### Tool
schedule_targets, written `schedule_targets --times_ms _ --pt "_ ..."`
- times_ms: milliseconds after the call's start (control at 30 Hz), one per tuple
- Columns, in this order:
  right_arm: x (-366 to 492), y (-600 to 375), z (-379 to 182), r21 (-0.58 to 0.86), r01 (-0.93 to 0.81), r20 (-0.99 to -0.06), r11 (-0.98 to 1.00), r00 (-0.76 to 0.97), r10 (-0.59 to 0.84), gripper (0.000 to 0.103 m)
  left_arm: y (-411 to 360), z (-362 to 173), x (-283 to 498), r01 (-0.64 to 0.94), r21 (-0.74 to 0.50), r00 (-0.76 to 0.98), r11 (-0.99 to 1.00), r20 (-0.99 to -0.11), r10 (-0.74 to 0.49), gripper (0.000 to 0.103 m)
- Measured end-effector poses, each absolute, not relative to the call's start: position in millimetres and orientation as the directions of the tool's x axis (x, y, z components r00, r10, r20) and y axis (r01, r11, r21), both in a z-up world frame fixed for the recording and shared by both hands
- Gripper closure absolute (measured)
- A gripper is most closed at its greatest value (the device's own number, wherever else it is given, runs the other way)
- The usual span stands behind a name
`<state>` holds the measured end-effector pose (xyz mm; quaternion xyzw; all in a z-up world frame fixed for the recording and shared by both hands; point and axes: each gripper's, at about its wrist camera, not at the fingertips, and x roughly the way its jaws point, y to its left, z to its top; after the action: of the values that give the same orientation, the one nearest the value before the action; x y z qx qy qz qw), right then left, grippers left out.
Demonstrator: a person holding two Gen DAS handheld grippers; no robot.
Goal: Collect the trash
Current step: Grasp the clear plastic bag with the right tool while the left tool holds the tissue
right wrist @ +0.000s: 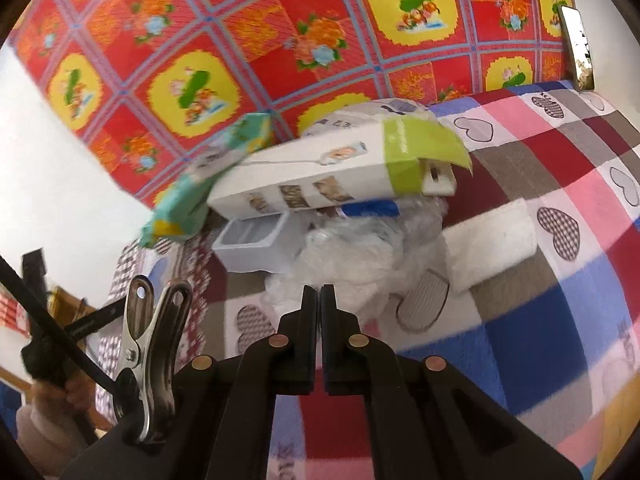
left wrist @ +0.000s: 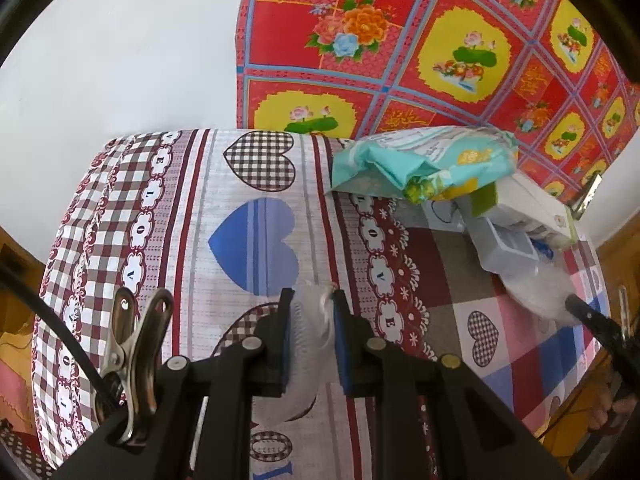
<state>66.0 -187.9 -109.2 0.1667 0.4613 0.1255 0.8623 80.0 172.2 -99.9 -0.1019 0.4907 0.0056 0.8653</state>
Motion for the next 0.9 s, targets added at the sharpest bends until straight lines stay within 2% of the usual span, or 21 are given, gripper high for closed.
schedule_targets --times_ms 267,333,400,433,633,833,900 --pt "36 -184 -118 0.374 -0.092 -0.809 0.923 0.455 0.373 0.099 174 -97 76 -0.084 -0.186 0.526 0.979 -0.843 -0.115 0.085" --pt "33 -181 -118 0.351 -0.100 -0.821 0.931 0.446 0.357 0.093 175 -97 76 -0.077 -0.189 0.526 0.979 -0.842 -0.121 0.085" --pt "29 -180 -111 0.337 -0.121 -0.811 0.934 0.468 0.353 0.081 175 -96 76 -0.069 -0.187 0.525 0.980 -0.842 -0.124 0.085" --pt "30 -180 -107 0.331 -0.129 -0.804 0.935 0.479 0.351 0.079 175 -96 76 -0.067 -0.187 0.525 0.980 -0.842 -0.125 0.085" --pt "55 -176 -93 0.202 -0.169 -0.783 0.965 0.564 0.263 0.076 176 -94 79 -0.060 -0.189 0.534 0.980 -0.836 -0.128 0.085" --pt "93 -175 -119 0.085 -0.167 -0.803 0.982 0.572 0.167 0.075 179 -95 77 -0.072 -0.189 0.536 0.979 -0.835 -0.122 0.085" --pt "101 -177 -127 0.071 -0.168 -0.813 0.983 0.562 0.155 0.071 179 -96 75 -0.079 -0.189 0.534 0.979 -0.837 -0.119 0.085"
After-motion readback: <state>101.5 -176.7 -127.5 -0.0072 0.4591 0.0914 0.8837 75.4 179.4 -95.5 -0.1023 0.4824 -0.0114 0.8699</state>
